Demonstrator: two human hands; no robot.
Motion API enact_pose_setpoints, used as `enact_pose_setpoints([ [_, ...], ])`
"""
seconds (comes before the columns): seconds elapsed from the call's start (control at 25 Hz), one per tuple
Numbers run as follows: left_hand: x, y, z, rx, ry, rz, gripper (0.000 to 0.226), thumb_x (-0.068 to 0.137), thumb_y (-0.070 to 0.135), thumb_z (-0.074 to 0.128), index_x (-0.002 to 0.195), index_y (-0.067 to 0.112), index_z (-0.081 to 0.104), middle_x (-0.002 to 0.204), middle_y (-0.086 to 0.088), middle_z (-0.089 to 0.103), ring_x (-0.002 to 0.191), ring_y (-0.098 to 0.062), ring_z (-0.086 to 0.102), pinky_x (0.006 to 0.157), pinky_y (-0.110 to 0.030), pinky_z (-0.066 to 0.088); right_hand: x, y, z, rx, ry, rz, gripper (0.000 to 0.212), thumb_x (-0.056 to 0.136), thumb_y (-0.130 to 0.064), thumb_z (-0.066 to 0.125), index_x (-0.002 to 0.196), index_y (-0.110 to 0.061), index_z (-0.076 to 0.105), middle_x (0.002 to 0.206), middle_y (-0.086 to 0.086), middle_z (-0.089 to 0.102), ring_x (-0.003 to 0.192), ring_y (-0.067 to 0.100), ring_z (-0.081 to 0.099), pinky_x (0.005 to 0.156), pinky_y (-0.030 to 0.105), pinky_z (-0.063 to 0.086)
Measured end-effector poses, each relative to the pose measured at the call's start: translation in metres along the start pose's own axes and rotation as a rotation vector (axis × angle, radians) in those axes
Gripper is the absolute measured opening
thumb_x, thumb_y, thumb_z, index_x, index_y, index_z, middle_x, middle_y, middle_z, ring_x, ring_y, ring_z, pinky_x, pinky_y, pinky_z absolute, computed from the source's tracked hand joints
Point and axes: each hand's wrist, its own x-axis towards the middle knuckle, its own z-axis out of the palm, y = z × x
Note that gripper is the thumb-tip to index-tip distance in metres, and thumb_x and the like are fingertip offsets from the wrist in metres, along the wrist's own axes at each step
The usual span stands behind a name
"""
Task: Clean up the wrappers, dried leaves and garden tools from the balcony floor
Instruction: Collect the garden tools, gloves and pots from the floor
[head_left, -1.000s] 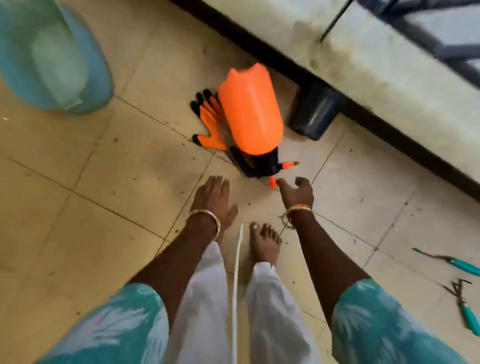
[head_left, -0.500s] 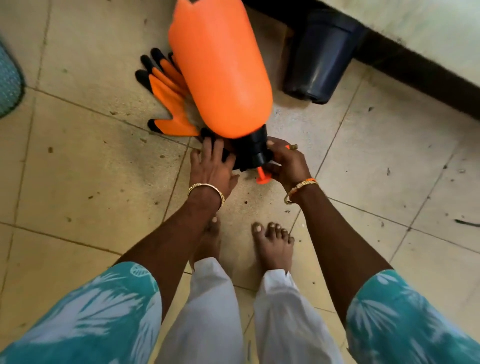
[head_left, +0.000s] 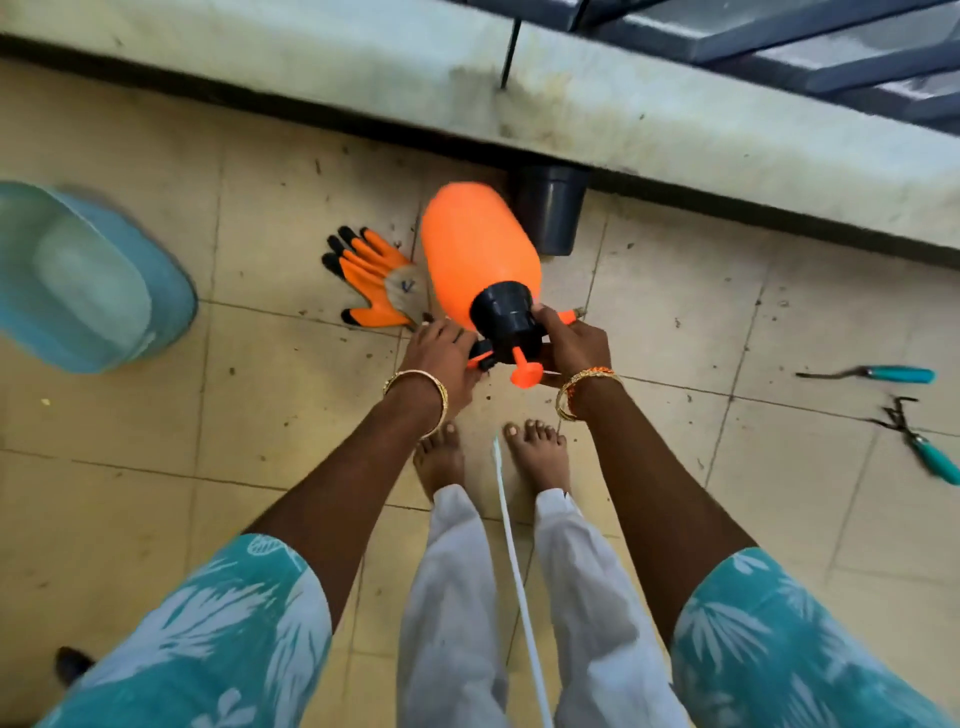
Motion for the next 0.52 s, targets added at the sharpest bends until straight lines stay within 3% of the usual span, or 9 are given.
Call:
enact_pose_setpoints([
  [0.08,-0.027,0.022,-0.033,-0.153,-0.021,0.036,0.038,0.093,0.024,0.053,0.126,0.006,0.048,0.132,-0.014,0.048,0.127,-0.029,0.037,0.102,-0.032,0.023,-0.04,-0.014,-0.019,-0.001,0.099,-0.002,0.035,0.06,-0.047,0.074,0.059,-0.014,0.063,0.076,0.016,0.07,0.076,0.032,0.068,0.071,0.051,0.057],
  [0.28,-0.119,0.073,-0.083,-0.406,-0.122,0.016,0.034,0.088,0.02,0.063,0.117,0.002,0.057,0.113,-0.021,0.058,0.11,-0.037,0.05,0.088,-0.039,0.036,-0.162,-0.028,-0.07,0.319,0.111,0.07,0.022,0.078,-0.017,0.073,0.065,-0.009,0.056,0.072,0.011,0.059,0.061,0.02,0.057,0.056,0.03,0.049],
  [0.4,-0.183,0.108,-0.105,-0.48,-0.125,0.019,0.035,0.085,0.018,0.068,0.114,0.0,0.061,0.108,-0.023,0.06,0.105,-0.039,0.054,0.087,-0.041,0.041,-0.233,-0.011,-0.107,0.422,0.119,0.091,0.025,0.078,-0.015,0.074,0.061,-0.01,0.057,0.061,0.009,0.057,0.058,0.018,0.052,0.064,0.033,0.049],
  [0.52,-0.236,0.148,-0.122,-0.507,-0.114,0.022,0.049,0.077,0.034,0.067,0.116,0.004,0.063,0.11,-0.019,0.063,0.106,-0.036,0.057,0.089,-0.043,0.045,-0.29,0.016,-0.146,0.624,0.144,0.132,0.026,0.078,-0.012,0.073,0.059,-0.009,0.057,0.04,-0.001,0.052,0.048,0.014,0.049,0.06,0.03,0.048],
])
